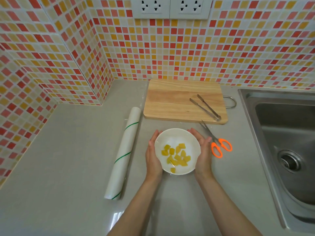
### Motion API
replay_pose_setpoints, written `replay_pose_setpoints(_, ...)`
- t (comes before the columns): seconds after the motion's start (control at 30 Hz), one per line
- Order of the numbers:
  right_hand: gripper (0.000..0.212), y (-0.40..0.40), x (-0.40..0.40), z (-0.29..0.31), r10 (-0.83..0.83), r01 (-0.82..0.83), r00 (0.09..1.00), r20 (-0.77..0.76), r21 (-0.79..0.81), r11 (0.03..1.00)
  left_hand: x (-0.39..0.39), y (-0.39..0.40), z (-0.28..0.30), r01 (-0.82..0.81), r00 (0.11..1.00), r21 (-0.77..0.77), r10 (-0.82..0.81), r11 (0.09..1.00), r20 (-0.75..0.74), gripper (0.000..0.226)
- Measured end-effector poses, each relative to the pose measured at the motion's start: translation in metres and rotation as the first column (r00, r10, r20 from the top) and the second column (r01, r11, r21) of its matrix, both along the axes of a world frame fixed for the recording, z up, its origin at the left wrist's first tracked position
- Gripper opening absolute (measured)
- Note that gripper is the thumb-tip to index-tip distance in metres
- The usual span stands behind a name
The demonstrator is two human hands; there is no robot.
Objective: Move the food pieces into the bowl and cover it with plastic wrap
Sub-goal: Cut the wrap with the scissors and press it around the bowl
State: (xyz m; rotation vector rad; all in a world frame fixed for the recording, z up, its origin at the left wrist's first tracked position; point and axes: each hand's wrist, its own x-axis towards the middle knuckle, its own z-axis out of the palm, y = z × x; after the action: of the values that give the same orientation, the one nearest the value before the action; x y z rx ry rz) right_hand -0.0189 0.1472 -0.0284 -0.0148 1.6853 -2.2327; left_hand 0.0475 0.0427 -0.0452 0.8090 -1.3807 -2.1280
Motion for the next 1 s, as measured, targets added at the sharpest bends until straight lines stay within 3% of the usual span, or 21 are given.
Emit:
replay_pose_setpoints(0.13,0.055,0.001,0.000,-0.005,0.006,-0.006,0.999,0.049,-0.003,1.000,-0.009,-0.009,-0.009,0.080,0.996,0.133,-0.074,0.988,-0.050,0.044)
replay_pose_setpoints(0.27,0.047,0.004,0.003,-0.017,0.028,-0.030,0.997,0.070,0.033,0.999,-0.018,-0.025,-0.012,0.214,0.977,0.114,-0.214,0.970,-0.007,0.057)
replay_pose_setpoints(0.37,0.049,0.014,0.003,-0.018,0.055,-0.061,0.996,0.072,0.085,0.994,-0.023,-0.033,-0.002,0.194,0.975,-0.079,-0.183,0.978,0.125,0.054)
replay_pose_setpoints(0.43,0.048,0.020,-0.002,-0.014,0.032,-0.029,0.999,-0.013,0.186,0.982,-0.023,-0.035,0.007,0.064,0.983,-0.275,-0.013,0.959,0.184,0.048)
replay_pose_setpoints(0.5,0.044,0.025,-0.011,-0.009,-0.028,0.055,0.994,-0.105,0.265,0.963,-0.017,-0.031,0.012,-0.070,0.971,-0.367,0.148,0.928,0.188,0.044)
replay_pose_setpoints(0.63,0.045,0.013,-0.025,0.000,0.005,0.034,0.984,-0.175,0.217,0.976,0.002,-0.003,0.003,-0.161,0.955,-0.272,0.219,0.949,0.198,0.040)
replay_pose_setpoints(0.73,0.047,-0.002,-0.023,0.001,0.036,-0.025,0.995,-0.091,0.121,0.992,0.003,0.017,-0.001,-0.148,0.972,-0.175,0.176,0.973,0.156,0.041)
replay_pose_setpoints(0.83,0.059,-0.007,-0.020,-0.007,-0.034,0.032,0.999,0.037,0.047,0.998,-0.005,0.023,-0.001,-0.180,0.974,-0.141,0.196,0.974,0.113,0.038)
replay_pose_setpoints(1.0,0.054,-0.007,-0.018,-0.010,-0.092,0.098,0.985,0.149,-0.029,0.995,-0.017,0.012,-0.003,-0.159,0.985,-0.077,0.163,0.984,0.061,0.036)
